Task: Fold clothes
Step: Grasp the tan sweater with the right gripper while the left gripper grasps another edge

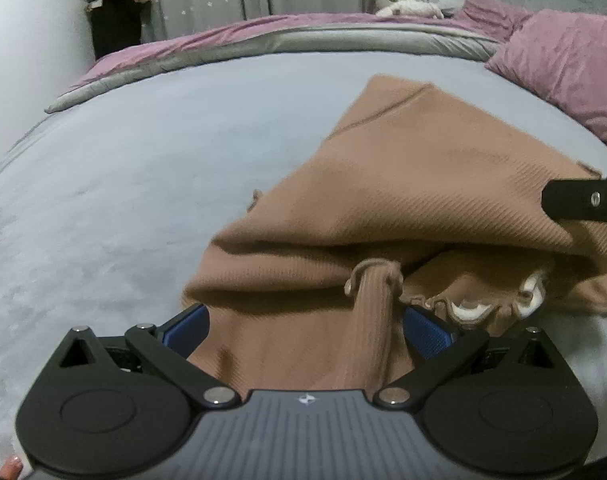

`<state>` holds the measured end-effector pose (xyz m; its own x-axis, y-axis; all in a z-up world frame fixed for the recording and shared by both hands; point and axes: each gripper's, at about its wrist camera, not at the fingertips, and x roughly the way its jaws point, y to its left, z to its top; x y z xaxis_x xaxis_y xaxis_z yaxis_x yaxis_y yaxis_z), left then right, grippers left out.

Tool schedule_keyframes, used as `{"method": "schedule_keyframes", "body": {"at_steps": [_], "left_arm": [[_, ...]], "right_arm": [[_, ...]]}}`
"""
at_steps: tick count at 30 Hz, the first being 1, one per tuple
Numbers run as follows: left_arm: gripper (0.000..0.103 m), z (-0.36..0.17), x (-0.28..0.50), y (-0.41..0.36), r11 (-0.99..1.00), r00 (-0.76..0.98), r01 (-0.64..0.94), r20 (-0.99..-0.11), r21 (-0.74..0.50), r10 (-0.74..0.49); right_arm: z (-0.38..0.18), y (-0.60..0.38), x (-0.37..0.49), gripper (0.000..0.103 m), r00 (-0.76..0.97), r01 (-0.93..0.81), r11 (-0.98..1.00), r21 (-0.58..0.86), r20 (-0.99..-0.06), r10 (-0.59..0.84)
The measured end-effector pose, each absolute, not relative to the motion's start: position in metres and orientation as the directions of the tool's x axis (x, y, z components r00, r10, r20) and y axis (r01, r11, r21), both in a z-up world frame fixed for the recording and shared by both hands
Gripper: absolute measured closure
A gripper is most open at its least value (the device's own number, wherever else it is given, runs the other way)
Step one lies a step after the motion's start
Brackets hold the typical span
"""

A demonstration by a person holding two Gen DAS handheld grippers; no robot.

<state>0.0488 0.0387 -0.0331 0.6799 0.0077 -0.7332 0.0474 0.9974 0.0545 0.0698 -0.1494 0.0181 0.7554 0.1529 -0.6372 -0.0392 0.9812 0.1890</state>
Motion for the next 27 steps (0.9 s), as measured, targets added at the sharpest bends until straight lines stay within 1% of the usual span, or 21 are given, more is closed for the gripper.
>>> {"method": "schedule_keyframes", "body": {"at_steps": [2, 6, 8, 11, 12, 13, 14, 16, 17, 18, 22, 27], "left_arm": [[0.0, -0.039, 0.049, 0.042, 0.998, 0.667, 0.051, -0.745, 0.032, -0.01], [0.0, -0.041, 0.049, 0.056, 0.998, 0.642, 0.033, -0.764, -0.061, -0.068], [0.009, -0.037, 0.048, 0.063, 0.994, 0.641, 0.021, -0.762, -0.103, -0.092], [0.016, -0.029, 0.046, 0.072, 0.988, 0.636, 0.015, -0.761, -0.155, -0.129], [0.017, -0.027, 0.044, 0.074, 0.986, 0.634, 0.018, -0.761, -0.167, -0.14], [0.018, -0.024, 0.042, 0.077, 0.984, 0.635, 0.022, -0.758, -0.177, -0.15], [0.018, -0.021, 0.04, 0.079, 0.982, 0.639, 0.025, -0.753, -0.186, -0.159], [0.018, -0.016, 0.036, 0.084, 0.979, 0.651, 0.027, -0.74, -0.201, -0.17], [0.018, -0.014, 0.035, 0.086, 0.978, 0.656, 0.026, -0.735, -0.205, -0.171], [0.018, -0.011, 0.033, 0.09, 0.977, 0.662, 0.025, -0.729, -0.211, -0.174], [0.018, -0.006, 0.032, 0.099, 0.975, 0.677, 0.01, -0.716, -0.221, -0.17], [0.018, -0.003, 0.028, 0.119, 0.968, 0.689, -0.012, -0.704, -0.25, -0.173]], "right_arm": [[0.012, -0.153, 0.074, 0.0, 0.743, -0.04, 0.976, 0.213, -0.647, 0.172], [0.001, -0.158, 0.079, 0.0, 0.703, -0.033, 0.962, 0.272, -0.677, 0.215], [-0.002, -0.163, 0.078, 0.003, 0.688, -0.026, 0.949, 0.314, -0.683, 0.245], [0.0, -0.171, 0.075, 0.018, 0.683, -0.025, 0.928, 0.371, -0.672, 0.287], [0.001, -0.173, 0.074, 0.029, 0.68, -0.027, 0.919, 0.393, -0.667, 0.305], [0.001, -0.174, 0.073, 0.036, 0.677, -0.03, 0.911, 0.412, -0.662, 0.322], [0.003, -0.174, 0.072, 0.04, 0.678, -0.033, 0.907, 0.42, -0.657, 0.329], [0.008, -0.175, 0.067, 0.056, 0.685, -0.043, 0.905, 0.424, -0.646, 0.336], [0.011, -0.175, 0.064, 0.061, 0.689, -0.048, 0.903, 0.427, -0.64, 0.339], [0.013, -0.174, 0.061, 0.075, 0.692, -0.053, 0.899, 0.435, -0.633, 0.347], [0.02, -0.177, 0.051, 0.083, 0.705, -0.065, 0.885, 0.46, -0.607, 0.368], [0.028, -0.183, 0.034, 0.085, 0.695, -0.094, 0.862, 0.497, -0.587, 0.415]]}}
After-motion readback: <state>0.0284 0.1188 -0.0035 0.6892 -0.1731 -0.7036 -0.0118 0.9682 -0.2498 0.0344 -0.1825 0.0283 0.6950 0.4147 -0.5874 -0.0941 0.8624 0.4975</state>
